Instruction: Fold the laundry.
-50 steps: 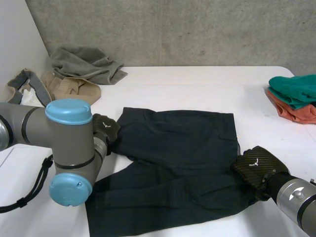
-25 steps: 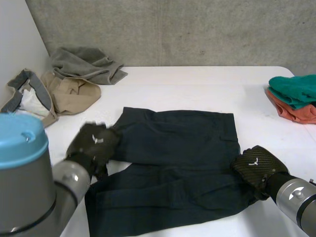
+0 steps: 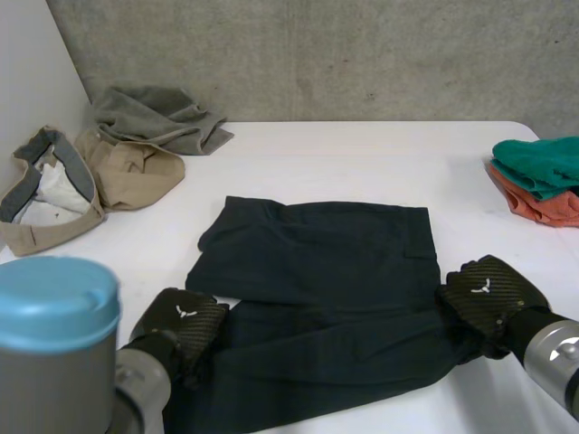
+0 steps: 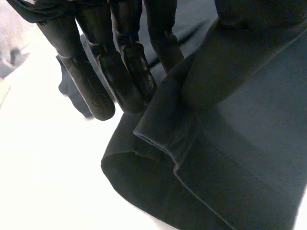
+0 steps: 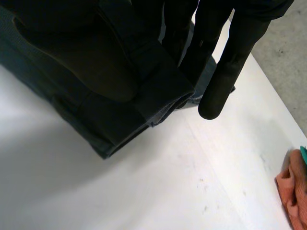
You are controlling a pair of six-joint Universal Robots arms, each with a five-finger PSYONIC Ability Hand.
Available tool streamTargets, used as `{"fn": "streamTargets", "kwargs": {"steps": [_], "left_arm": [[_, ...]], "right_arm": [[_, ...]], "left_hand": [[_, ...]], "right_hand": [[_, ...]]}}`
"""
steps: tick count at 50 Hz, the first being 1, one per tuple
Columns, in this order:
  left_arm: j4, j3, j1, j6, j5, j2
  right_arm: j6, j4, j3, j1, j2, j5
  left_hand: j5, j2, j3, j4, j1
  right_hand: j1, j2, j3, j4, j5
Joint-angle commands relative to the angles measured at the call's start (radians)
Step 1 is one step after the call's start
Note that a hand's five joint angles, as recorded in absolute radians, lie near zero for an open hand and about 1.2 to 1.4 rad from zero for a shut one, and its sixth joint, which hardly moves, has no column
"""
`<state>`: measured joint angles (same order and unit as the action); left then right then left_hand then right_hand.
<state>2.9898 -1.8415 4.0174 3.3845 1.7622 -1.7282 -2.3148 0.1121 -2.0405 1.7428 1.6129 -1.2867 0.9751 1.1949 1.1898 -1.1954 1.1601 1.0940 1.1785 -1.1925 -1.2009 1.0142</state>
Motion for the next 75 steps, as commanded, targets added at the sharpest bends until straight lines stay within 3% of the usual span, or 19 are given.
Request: {"fn": "streamTargets", "kwargs": {"steps": [1, 7, 13, 21, 26, 36, 42, 44, 46, 47, 48, 53, 57, 67, 75], "left_arm": [[-0.158, -0.068, -0.103, 0.113, -0.001, 0.168], [-0.307, -0.101, -0.196, 0.199, -0.003, 0.168], [-0.26, -0.015, -0.161, 0.211, 0.002, 0.13], [0.039, 0.267, -0.015, 0.222, 0.013, -0.109], [0.21, 0.419, 0.015, 0.26, 0.036, -0.266], [0.538, 0.625, 0.094, 0.58, 0.099, -0.562], [0.678, 0.708, 0.1, 0.65, 0.102, -0.682], [0.715, 0.717, 0.1, 0.645, 0.094, -0.703], [0.73, 0.717, 0.1, 0.642, 0.091, -0.709], [0.736, 0.719, 0.1, 0.642, 0.092, -0.709], [0.741, 0.716, 0.095, 0.639, 0.095, -0.705], [0.742, 0.657, 0.065, 0.627, 0.092, -0.645], [0.735, 0.565, 0.039, 0.589, 0.089, -0.555], [0.684, 0.259, 0.028, 0.386, 0.089, -0.279], [0.655, 0.117, 0.011, 0.222, 0.076, -0.185]], "right_arm": [[0.189, 0.235, -0.004, -0.054, 0.052, 0.009], [0.409, 0.399, -0.007, -0.146, 0.048, 0.003], [0.274, 0.25, 0.086, -0.151, -0.023, 0.05], [0.049, 0.045, 0.244, -0.033, -0.221, 0.037], [-0.014, -0.109, 0.324, 0.014, -0.326, -0.026], [-0.023, -0.434, 0.489, 0.078, -0.539, -0.134], [-0.02, -0.543, 0.591, 0.103, -0.668, -0.158], [-0.023, -0.562, 0.629, 0.104, -0.717, -0.166], [-0.025, -0.574, 0.641, 0.107, -0.735, -0.178], [-0.029, -0.572, 0.652, 0.113, -0.74, -0.199], [-0.035, -0.572, 0.652, 0.116, -0.737, -0.212], [-0.113, -0.559, 0.638, 0.118, -0.676, -0.249], [-0.181, -0.471, 0.591, 0.112, -0.55, -0.235], [-0.282, -0.057, 0.436, 0.018, -0.386, -0.048], [-0.29, -0.156, 0.277, -0.029, -0.383, 0.047]], "left_hand": [[0.247, 0.201, 0.207, -0.201, 0.236], [0.247, 0.201, 0.207, -0.201, 0.236], [0.247, 0.201, 0.207, -0.201, 0.236], [0.247, 0.201, 0.207, -0.201, 0.236], [0.247, 0.201, 0.207, -0.201, 0.236], [0.247, 0.201, 0.207, -0.201, 0.236], [0.247, 0.201, 0.207, -0.201, 0.236], [0.247, 0.201, 0.207, -0.201, 0.236], [-0.31, -0.356, -0.35, 0.356, -0.321], [-0.709, -0.754, -0.749, 0.755, -0.719], [-0.972, -1.017, -1.012, 1.017, -0.982], [-0.975, -1.02, -1.015, 1.021, -0.986], [-0.975, -1.02, -1.015, 1.021, -0.986], [-0.975, -1.02, -1.015, 1.021, -0.986], [-0.975, -1.02, -1.015, 1.021, -0.986]], "right_hand": [[0.302, 0.218, -0.204, -0.195, 0.208], [0.302, 0.218, -0.204, -0.195, 0.208], [0.302, 0.218, -0.204, -0.195, 0.208], [0.302, 0.218, -0.204, -0.195, 0.208], [0.302, 0.218, -0.204, -0.195, 0.208], [0.302, 0.218, -0.204, -0.195, 0.208], [0.302, 0.218, -0.204, -0.195, 0.208], [-0.211, -0.295, 0.309, 0.318, -0.306], [-0.795, -0.879, 0.893, 0.901, -0.889], [-0.919, -1.004, 1.018, 1.026, -1.014], [-0.919, -1.004, 1.018, 1.026, -1.014], [-0.919, -1.004, 1.018, 1.026, -1.014], [-0.919, -1.004, 1.018, 1.026, -1.014], [-0.809, -0.894, 0.908, 0.916, -0.904], [-0.689, -0.774, 0.788, 0.796, -0.784]]}}
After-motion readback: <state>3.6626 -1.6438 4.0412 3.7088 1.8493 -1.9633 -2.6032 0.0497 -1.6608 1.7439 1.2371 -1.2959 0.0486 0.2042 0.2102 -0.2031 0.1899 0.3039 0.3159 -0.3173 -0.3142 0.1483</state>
